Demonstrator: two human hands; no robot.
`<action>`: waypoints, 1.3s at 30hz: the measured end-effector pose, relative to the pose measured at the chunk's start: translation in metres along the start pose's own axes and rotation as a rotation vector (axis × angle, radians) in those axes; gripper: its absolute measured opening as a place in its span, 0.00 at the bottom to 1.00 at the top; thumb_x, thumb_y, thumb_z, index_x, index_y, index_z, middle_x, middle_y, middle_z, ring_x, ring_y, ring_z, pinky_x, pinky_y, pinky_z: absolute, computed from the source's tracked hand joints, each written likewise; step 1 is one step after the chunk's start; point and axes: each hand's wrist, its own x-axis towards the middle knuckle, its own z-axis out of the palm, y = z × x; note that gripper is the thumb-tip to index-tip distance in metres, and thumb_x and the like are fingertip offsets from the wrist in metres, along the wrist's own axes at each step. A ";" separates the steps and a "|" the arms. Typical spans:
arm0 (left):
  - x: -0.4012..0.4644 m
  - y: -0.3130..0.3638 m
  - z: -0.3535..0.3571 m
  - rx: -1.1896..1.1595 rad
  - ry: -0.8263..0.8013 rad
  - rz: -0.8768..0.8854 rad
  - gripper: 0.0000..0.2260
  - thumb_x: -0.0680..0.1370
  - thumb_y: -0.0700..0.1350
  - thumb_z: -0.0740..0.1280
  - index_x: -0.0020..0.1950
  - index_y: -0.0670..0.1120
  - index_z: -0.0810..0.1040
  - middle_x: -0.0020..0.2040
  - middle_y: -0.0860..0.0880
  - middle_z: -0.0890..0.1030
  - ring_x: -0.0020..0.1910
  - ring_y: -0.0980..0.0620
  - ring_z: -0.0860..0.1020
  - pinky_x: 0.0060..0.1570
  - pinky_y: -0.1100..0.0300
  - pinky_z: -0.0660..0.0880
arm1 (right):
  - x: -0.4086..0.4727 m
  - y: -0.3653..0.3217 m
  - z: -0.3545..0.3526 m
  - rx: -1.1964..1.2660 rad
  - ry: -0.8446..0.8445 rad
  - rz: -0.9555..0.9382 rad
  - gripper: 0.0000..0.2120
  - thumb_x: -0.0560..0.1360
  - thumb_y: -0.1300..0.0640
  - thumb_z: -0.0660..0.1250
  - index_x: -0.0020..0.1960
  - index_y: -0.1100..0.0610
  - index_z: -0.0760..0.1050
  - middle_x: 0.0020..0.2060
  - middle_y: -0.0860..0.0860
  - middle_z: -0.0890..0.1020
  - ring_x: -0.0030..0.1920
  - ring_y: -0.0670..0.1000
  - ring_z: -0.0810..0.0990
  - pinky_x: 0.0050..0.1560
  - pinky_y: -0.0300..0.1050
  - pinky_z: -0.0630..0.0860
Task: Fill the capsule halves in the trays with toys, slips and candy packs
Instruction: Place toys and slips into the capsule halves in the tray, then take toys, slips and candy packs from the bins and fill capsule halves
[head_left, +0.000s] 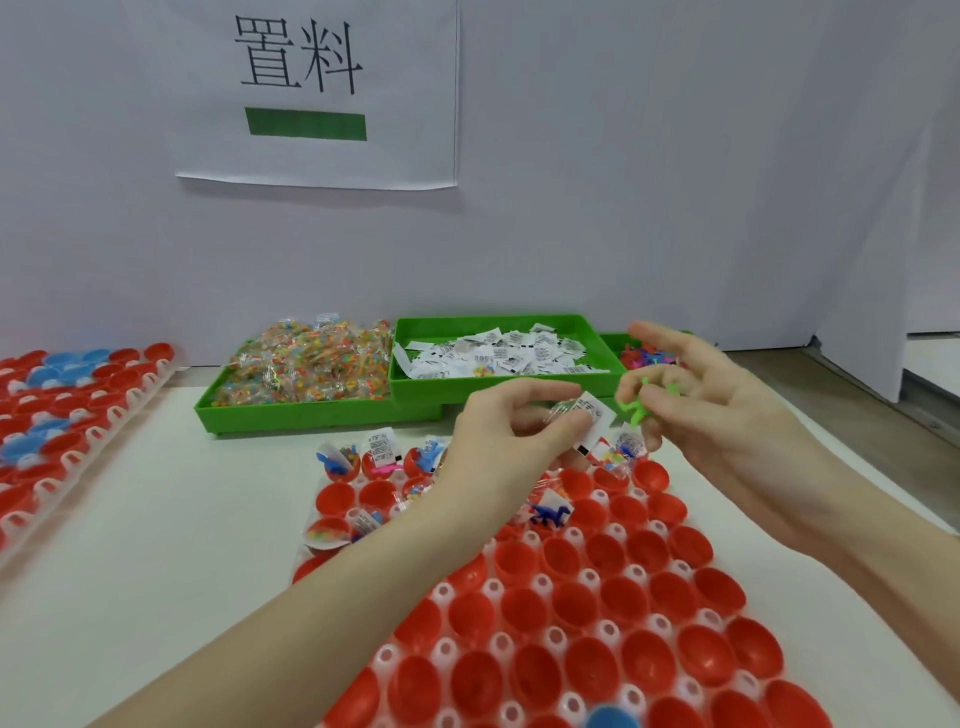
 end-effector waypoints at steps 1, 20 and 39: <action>0.000 0.001 0.001 -0.017 0.002 0.005 0.06 0.74 0.42 0.69 0.50 0.50 0.78 0.28 0.52 0.81 0.26 0.63 0.76 0.32 0.74 0.71 | -0.003 -0.001 -0.001 -0.037 -0.003 -0.037 0.22 0.70 0.62 0.63 0.63 0.49 0.67 0.35 0.46 0.82 0.31 0.43 0.74 0.36 0.32 0.73; 0.003 0.004 -0.006 -0.110 -0.108 -0.078 0.04 0.71 0.43 0.69 0.43 0.48 0.83 0.29 0.51 0.81 0.31 0.58 0.79 0.39 0.67 0.77 | -0.003 -0.005 0.008 -0.460 0.130 -0.166 0.16 0.62 0.65 0.75 0.41 0.45 0.80 0.38 0.42 0.82 0.41 0.40 0.82 0.44 0.31 0.78; 0.004 -0.036 -0.027 1.111 -0.101 0.255 0.12 0.78 0.55 0.60 0.56 0.55 0.78 0.57 0.59 0.78 0.58 0.58 0.71 0.56 0.60 0.59 | 0.012 0.059 -0.003 -0.963 -0.075 0.120 0.06 0.69 0.57 0.72 0.46 0.51 0.81 0.36 0.44 0.78 0.36 0.42 0.75 0.41 0.35 0.73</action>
